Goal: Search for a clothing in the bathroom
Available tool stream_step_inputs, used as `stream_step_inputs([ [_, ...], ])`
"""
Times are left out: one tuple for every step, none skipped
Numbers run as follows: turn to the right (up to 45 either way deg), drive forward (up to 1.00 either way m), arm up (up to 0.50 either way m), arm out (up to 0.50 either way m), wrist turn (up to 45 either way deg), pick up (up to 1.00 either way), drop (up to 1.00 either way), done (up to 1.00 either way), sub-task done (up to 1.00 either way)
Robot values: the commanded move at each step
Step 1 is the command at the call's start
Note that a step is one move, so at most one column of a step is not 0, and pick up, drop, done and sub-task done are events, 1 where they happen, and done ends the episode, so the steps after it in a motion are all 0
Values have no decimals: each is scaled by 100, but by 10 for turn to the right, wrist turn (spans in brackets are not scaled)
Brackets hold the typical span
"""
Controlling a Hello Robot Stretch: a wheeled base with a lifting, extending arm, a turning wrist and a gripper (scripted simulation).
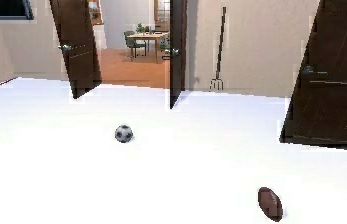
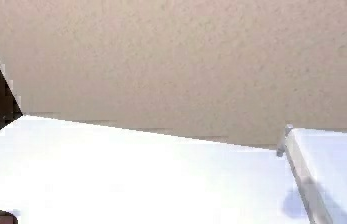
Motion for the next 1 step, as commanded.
stream_step_inputs([
  [0,100,0,0,0,0,0,0,0],
])
